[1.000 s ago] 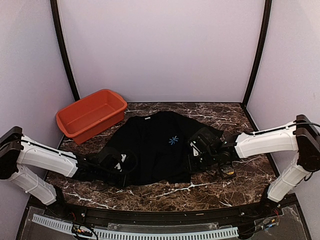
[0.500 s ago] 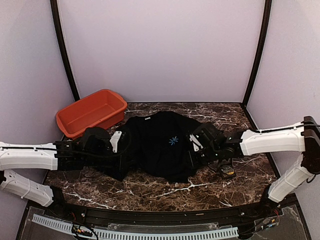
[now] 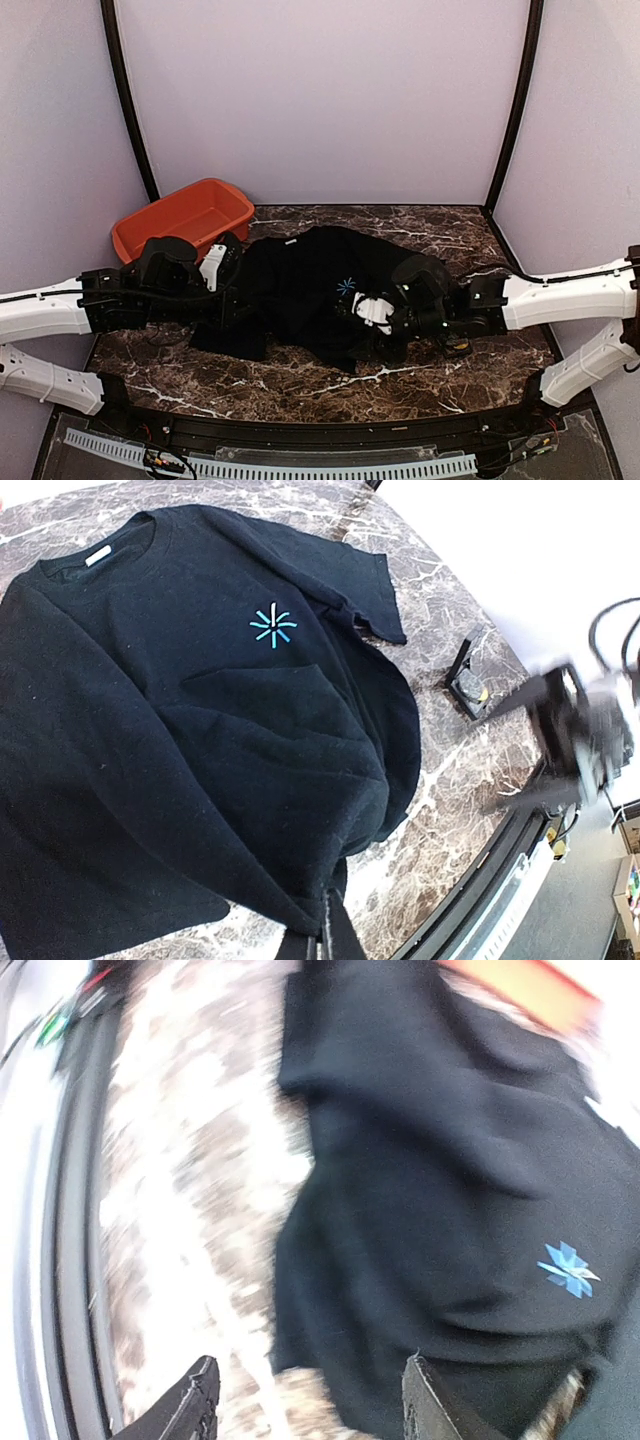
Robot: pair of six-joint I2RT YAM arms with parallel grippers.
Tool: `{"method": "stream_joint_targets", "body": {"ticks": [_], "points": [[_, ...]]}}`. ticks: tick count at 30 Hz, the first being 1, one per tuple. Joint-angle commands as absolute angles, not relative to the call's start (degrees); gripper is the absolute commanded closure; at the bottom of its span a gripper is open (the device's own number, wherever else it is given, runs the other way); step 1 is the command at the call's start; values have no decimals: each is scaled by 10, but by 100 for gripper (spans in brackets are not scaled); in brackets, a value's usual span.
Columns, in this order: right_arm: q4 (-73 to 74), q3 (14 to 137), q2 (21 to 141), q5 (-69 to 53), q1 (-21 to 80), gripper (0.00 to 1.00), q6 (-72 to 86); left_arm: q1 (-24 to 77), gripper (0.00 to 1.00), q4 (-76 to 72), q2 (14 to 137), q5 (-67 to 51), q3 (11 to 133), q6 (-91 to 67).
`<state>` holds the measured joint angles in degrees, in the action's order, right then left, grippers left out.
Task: Pin the brooch onto the clothing
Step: Smooth out the flattened clothing at the center of the board.
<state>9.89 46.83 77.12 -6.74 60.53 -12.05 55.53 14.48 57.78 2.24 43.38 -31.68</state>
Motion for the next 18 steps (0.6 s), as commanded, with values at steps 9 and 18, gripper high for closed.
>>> {"method": "stream_joint_targets", "body": {"ticks": [9,18], "points": [[25,446,886,-3,638,42,-322,556,99,163,570,37,446,-314],[50,487,929,9,639,100,-327,554,99,168,557,40,436,-317]]}}
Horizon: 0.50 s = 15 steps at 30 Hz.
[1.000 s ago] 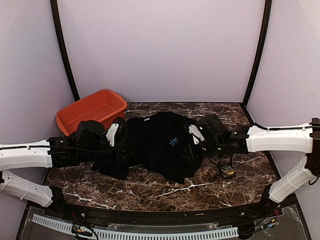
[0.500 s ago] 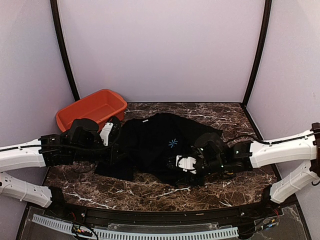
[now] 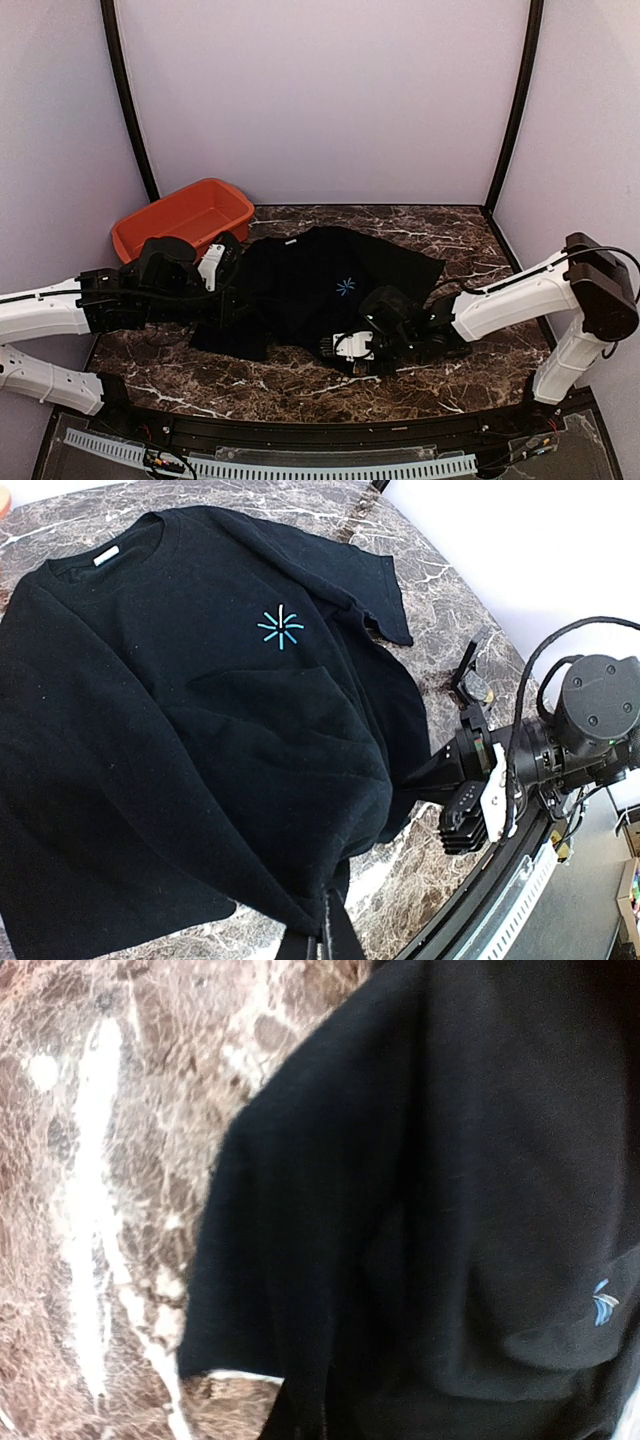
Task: Pin the brooch onto the clothing
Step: Smooth out the flattened clothing at the center of the board.
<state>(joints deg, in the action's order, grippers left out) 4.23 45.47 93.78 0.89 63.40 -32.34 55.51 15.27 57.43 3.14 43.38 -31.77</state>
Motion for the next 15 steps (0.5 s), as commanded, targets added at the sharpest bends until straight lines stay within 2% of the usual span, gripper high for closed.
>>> {"method": "stream_joint_targets", "body": {"ticks": [1,6,12,15], "points": [[59,487,917,6,638,100,-327,553,99,169,556,40,437,-315],[99,472,802,9,638,100,-340,534,99,211,543,50,452,-287],[101,437,651,89,629,100,-372,482,99,253,519,53,466,-244],[101,415,612,97,622,100,-386,457,99,267,509,54,472,-227]]}}
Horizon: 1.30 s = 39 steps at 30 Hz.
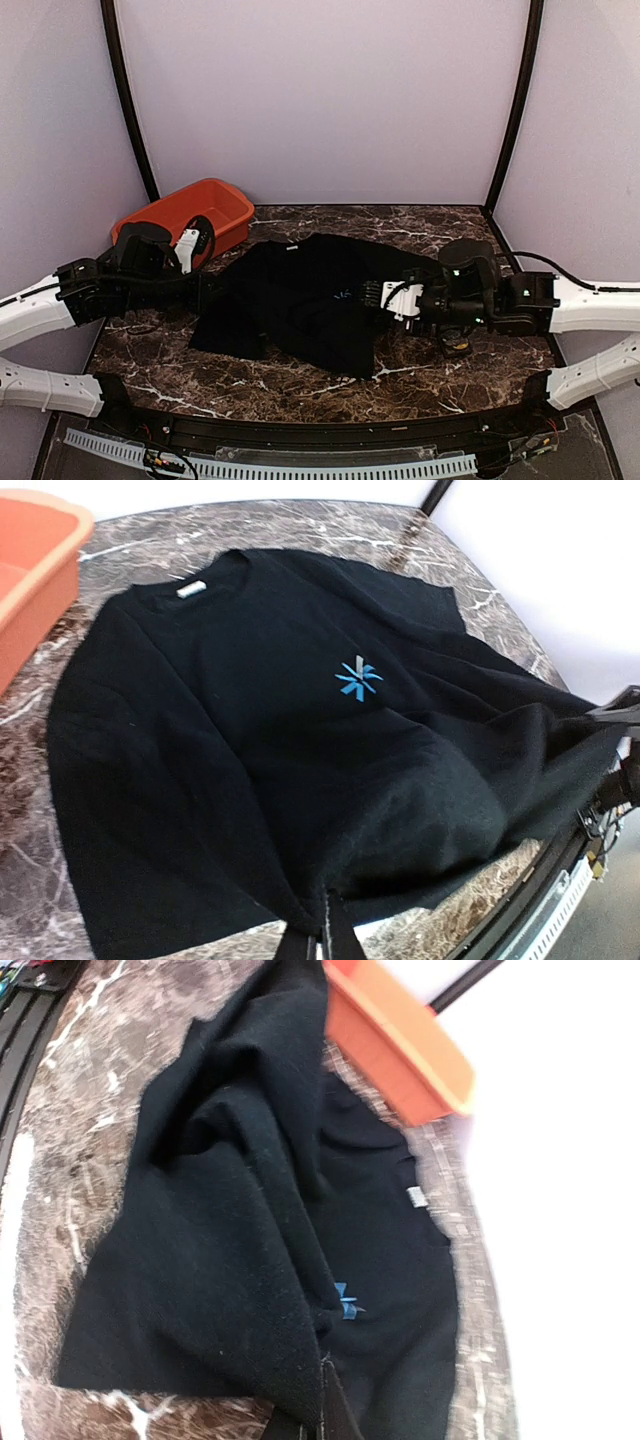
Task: Pin the brooch onto the clothing
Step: Smooth out the flattened clothing at the center of the board.
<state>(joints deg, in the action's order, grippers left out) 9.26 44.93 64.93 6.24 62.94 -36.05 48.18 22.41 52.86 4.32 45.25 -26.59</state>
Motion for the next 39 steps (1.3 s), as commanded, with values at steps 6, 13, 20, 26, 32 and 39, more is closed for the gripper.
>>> {"method": "stream_joint_targets", "body": {"ticks": [6,13,20,26,32,39], "points": [[108,396,598,118,617,100,-385,445,99,293,506,74,483,-198],[130,392,595,149,604,100,-395,439,99,318,506,84,470,-189],[217,406,624,98,605,100,-397,439,99,357,513,118,428,-184],[217,403,647,119,605,100,-396,438,99,360,498,212,413,-165],[228,397,631,98,601,100,-400,435,83,361,507,158,412,-143],[224,420,615,9,601,25,-411,435,12,346,478,114,419,-156]]}}
